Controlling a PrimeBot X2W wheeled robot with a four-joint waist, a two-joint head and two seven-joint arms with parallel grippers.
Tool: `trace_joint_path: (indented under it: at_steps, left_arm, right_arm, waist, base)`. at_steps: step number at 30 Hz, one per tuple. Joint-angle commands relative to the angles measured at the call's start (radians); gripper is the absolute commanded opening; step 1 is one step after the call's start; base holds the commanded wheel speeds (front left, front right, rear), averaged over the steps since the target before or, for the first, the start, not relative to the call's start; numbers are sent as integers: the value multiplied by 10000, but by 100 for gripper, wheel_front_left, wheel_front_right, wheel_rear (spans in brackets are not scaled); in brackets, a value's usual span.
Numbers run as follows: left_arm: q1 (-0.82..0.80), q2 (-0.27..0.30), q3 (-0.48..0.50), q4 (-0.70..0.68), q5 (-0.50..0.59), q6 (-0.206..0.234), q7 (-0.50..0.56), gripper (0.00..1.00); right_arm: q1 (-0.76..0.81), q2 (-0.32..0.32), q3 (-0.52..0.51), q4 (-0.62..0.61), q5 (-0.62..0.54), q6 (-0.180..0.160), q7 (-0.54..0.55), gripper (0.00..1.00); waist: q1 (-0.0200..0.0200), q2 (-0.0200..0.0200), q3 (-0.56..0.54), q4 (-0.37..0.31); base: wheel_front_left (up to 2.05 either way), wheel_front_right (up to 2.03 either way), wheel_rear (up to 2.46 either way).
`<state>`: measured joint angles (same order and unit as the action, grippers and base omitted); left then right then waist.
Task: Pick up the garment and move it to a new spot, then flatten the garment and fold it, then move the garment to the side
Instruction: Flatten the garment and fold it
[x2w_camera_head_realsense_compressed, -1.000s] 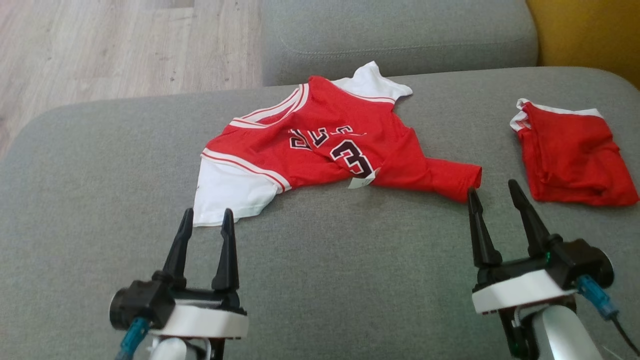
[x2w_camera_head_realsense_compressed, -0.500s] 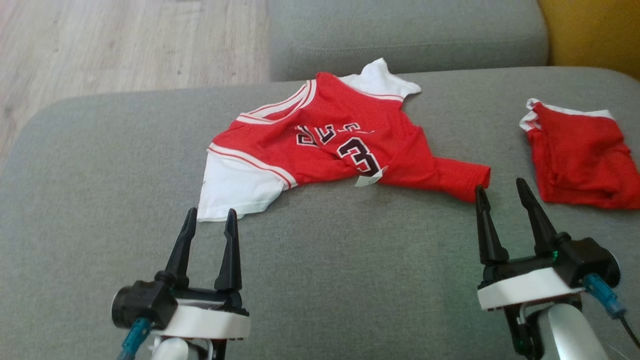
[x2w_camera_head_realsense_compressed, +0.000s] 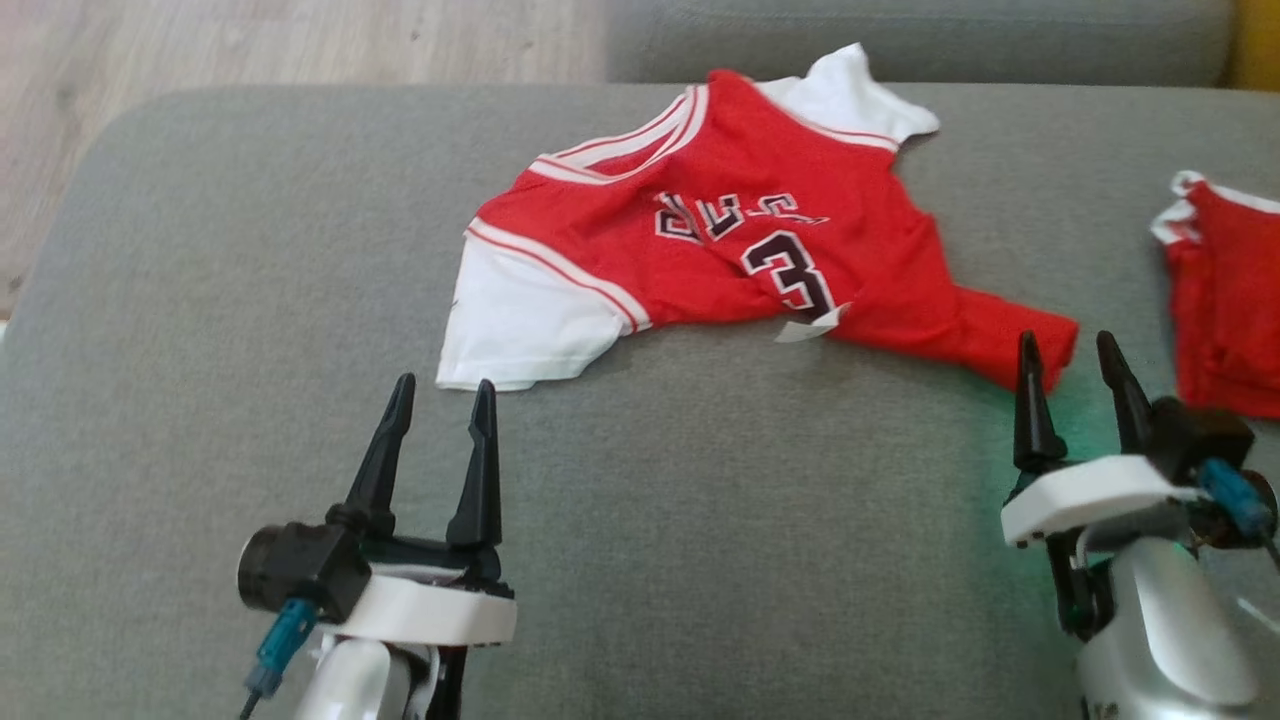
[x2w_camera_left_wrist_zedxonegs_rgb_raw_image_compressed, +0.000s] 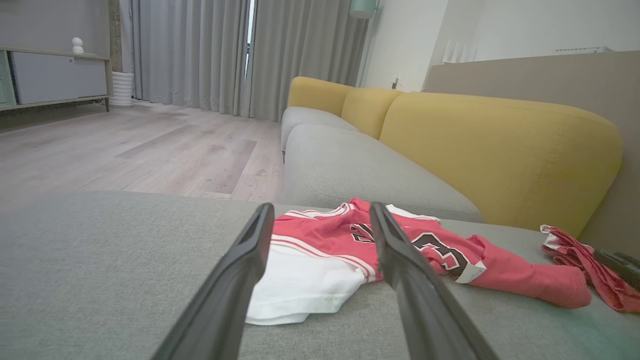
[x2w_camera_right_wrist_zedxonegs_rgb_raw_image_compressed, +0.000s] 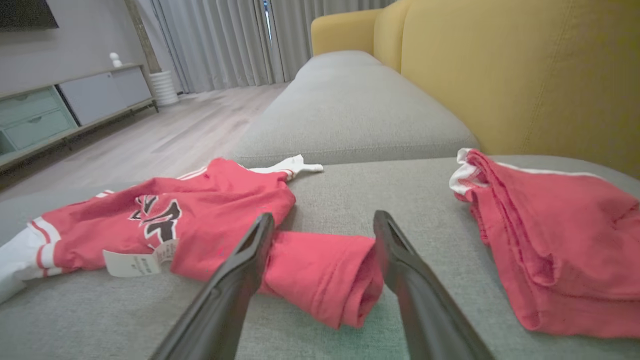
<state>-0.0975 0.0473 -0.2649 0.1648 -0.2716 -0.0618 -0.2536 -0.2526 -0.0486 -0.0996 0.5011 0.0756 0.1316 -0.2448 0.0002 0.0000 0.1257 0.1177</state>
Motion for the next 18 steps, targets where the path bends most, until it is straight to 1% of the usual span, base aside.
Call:
trace_joint_path:
  at_steps: [1,2,3,8,10,14,15,16,18]
  left_arm:
    - [-485,30,199,-247,69,2,-82,100]
    - [-513,30,183,-242,61,6,-82,100]
    - [-513,30,183,-242,61,6,-82,100]
    - [-600,30,100,-185,55,0,-82,100]
    - [-641,30,77,-161,44,-7,-82,100]
    - [-753,30,20,-122,-9,19,-82,100]
    - [-776,30,10,-113,-24,30,-82,100]
    - [-791,30,5,-102,-33,41,-82,100]
    - [-794,30,11,-77,-40,61,-82,100]
  right_arm:
    - [-678,-17,9,300,-234,-9,85,100]
    - [-848,-17,-111,600,-253,-9,110,100]
    - [-848,-17,-111,600,-253,-9,110,100]
    - [-1610,-17,-768,2022,-754,-9,139,100]
    - [-1884,-17,-917,2536,-750,-9,113,100]
    - [-2289,-16,-862,3367,-813,-9,23,100]
    - [-2362,-16,-763,3555,-722,-9,-2,70]
    - [-2425,-16,-615,3725,-628,-9,-27,0]
    - [-2508,-16,-207,3936,-462,-9,-82,0]
  waist:
    - [-2,0,207,216]
    - [-2,0,258,257]
    - [-2,0,258,257]
    - [-2,0,434,394]
    - [-2,0,482,429]
    - [-2,0,542,442]
    - [-2,0,542,432]
    - [-2,0,533,412]
    - [-2,0,479,340]
  base:
    - [0,0,0]
    - [0,0,0]
    - [0,0,0]
    - [0,0,0]
    - [0,0,0]
    - [0,0,0]
    - [0,0,0]
    - [0,0,0]
    - [0,0,0]
